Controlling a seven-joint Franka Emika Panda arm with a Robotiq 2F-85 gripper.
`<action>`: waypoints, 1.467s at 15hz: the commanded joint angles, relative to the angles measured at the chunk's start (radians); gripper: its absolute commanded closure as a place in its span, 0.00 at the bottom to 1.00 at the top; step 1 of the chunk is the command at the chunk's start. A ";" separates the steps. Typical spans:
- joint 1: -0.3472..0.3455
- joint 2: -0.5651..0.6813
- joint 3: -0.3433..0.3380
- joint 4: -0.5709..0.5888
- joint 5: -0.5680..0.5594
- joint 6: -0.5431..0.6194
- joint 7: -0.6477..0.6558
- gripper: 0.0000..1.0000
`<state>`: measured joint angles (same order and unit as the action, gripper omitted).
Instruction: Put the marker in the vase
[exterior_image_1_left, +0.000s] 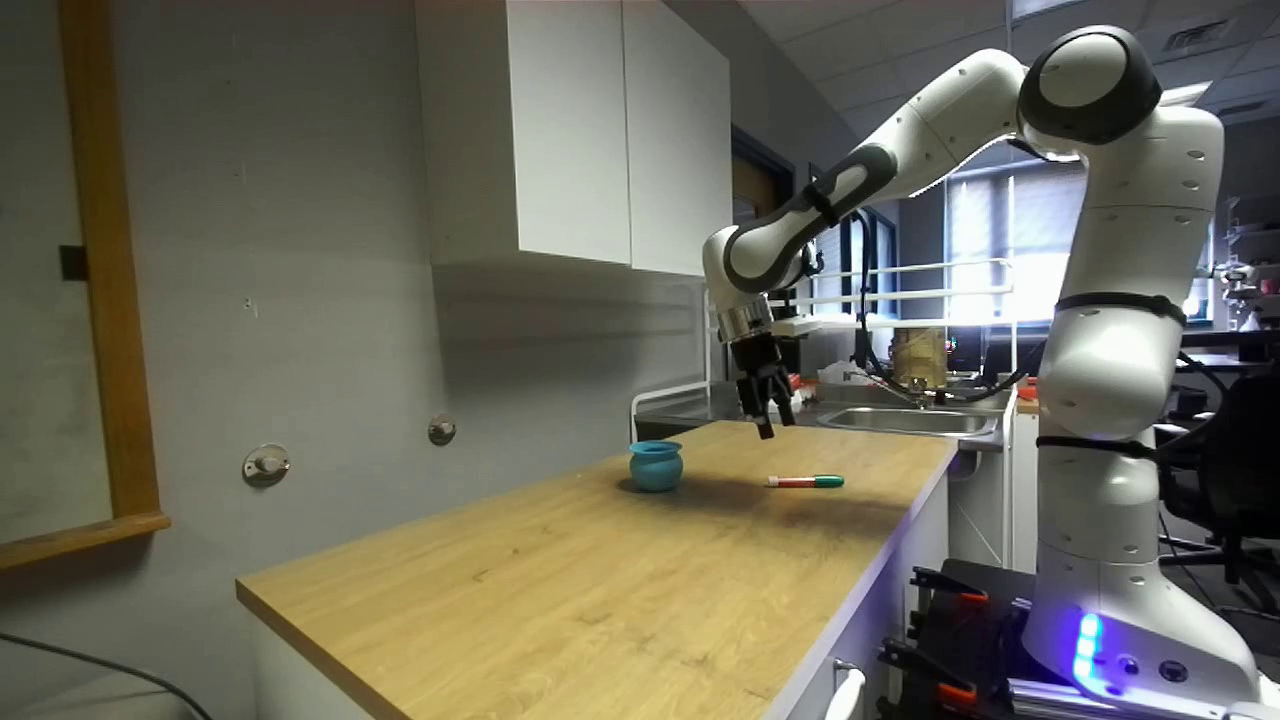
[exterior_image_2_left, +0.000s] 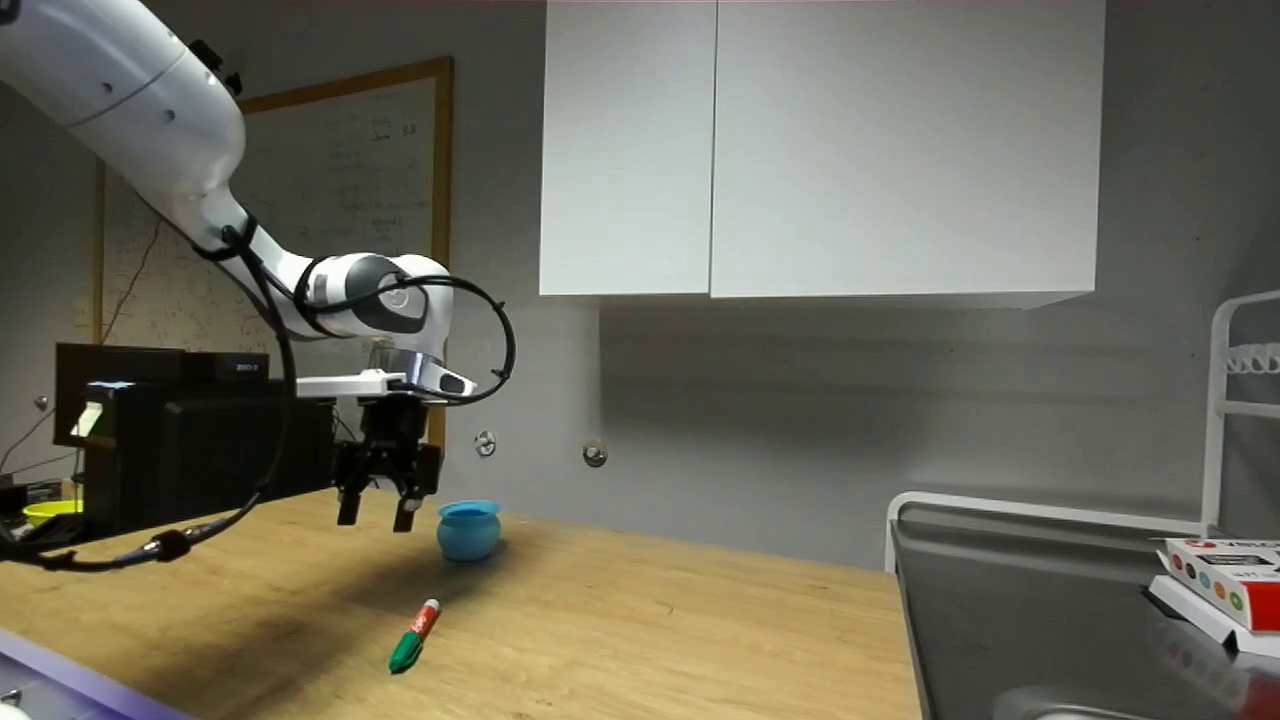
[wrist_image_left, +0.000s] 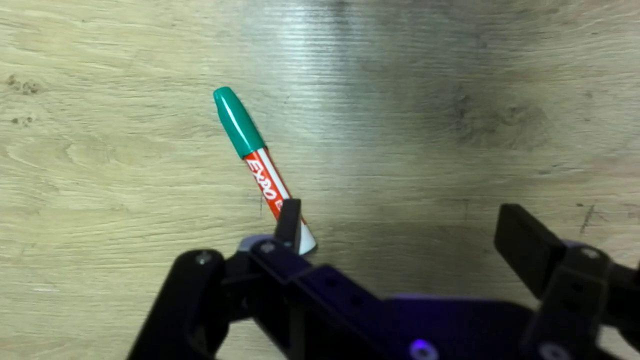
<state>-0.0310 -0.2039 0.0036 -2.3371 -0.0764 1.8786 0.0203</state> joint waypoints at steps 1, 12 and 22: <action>0.000 0.015 -0.015 -0.002 -0.035 0.012 -0.067 0.00; -0.052 0.068 -0.150 -0.080 -0.025 0.205 -0.446 0.00; -0.072 0.149 -0.169 -0.124 -0.013 0.317 -0.562 0.00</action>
<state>-0.0985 -0.0786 -0.1737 -2.4535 -0.0998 2.1668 -0.5189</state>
